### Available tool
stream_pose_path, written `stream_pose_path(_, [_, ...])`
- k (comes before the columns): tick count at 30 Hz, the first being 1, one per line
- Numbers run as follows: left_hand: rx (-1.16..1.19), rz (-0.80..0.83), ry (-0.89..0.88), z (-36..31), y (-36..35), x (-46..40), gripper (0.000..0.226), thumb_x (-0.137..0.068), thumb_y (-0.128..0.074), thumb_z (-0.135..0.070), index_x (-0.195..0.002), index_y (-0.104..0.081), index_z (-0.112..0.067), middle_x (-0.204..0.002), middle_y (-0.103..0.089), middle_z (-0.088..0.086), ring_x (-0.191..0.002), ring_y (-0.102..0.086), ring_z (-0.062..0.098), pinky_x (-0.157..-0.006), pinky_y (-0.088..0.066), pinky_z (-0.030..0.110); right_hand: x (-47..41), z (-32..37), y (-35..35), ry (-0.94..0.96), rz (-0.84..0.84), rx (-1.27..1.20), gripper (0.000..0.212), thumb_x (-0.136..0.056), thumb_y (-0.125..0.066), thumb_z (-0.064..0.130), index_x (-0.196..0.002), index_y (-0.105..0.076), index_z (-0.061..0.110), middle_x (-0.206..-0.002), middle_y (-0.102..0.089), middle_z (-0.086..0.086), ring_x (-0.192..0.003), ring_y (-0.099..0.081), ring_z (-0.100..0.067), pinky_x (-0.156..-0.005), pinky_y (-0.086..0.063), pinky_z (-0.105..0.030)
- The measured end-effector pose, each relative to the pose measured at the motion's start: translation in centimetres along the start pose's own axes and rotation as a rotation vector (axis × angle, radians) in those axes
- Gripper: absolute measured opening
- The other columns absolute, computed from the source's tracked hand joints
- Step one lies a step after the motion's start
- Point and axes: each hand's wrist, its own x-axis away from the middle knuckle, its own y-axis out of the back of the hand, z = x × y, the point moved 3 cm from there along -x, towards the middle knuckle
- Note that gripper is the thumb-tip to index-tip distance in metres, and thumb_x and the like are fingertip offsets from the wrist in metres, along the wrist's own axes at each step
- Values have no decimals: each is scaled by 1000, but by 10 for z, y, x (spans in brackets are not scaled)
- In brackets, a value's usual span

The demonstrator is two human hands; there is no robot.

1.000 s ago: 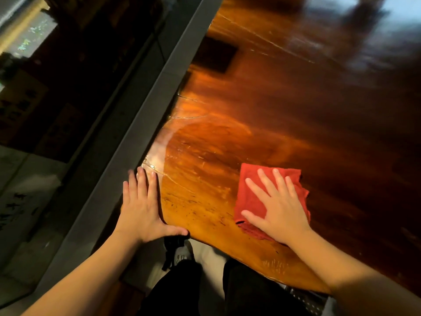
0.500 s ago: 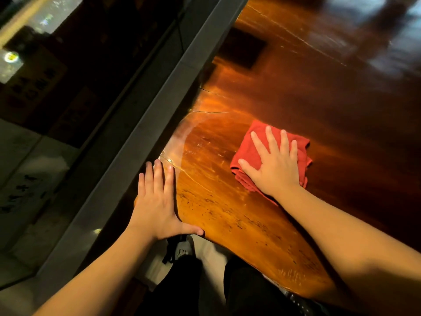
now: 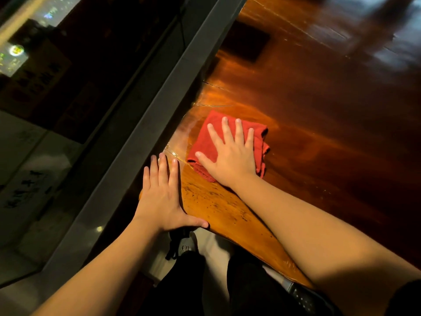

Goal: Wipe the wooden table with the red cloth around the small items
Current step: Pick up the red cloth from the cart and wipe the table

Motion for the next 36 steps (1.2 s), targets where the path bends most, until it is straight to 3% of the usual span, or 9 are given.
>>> stream_pose_path(7, [-15,16,2,-2,0,-1,172,-32,-43,-110,-158,5,-3,-164,13,27,-151,14,44,-121,-2,63,60,5,-12,234,-7,-28,81,-90,-25,81,-158,-22,37,-169,-16,-6,-155,-1,-34,-121,-2,-62])
stream_pose_path(12, [-24,18,12,-4,-2,-2,174,-29,-49,-109,-158,-1,-2,-164,4,29,-151,4,48,-118,-7,66,113,-19,-15,246,32,-35,78,-93,-24,79,-158,-19,38,-169,-14,-5,-155,-2,-34,-122,-2,-61])
stream_pose_path(19, [-32,39,43,2,-6,-5,174,-27,-49,-109,-159,0,-6,-165,3,27,-152,6,45,-118,-9,67,170,-78,-15,148,36,-68,77,-91,-31,81,-157,-20,43,-169,-16,1,-156,-1,-28,-123,0,-56])
stream_pose_path(25, [-27,44,28,4,-5,-5,172,-29,-49,-109,-159,0,-6,-165,3,27,-152,5,46,-118,-9,66,180,-127,-11,-56,12,-64,78,-89,-33,83,-157,-18,47,-169,-11,4,-156,3,-25,-124,-4,-55])
stream_pose_path(31, [-19,31,-4,3,-2,-3,172,-31,-46,-110,-158,0,-4,-165,9,25,-151,9,44,-119,-5,64,128,-139,2,-252,-40,-8,80,-90,-28,82,-158,-20,41,-169,-14,-4,-155,-5,-32,-122,-5,-58])
stream_pose_path(36, [-26,25,-8,3,-1,-1,172,-32,-42,-111,-158,6,-5,-164,15,24,-151,16,42,-120,3,59,57,-109,6,-308,-68,-23,83,-87,-21,83,-158,-21,39,-169,-12,-7,-155,-3,-35,-121,-4,-62])
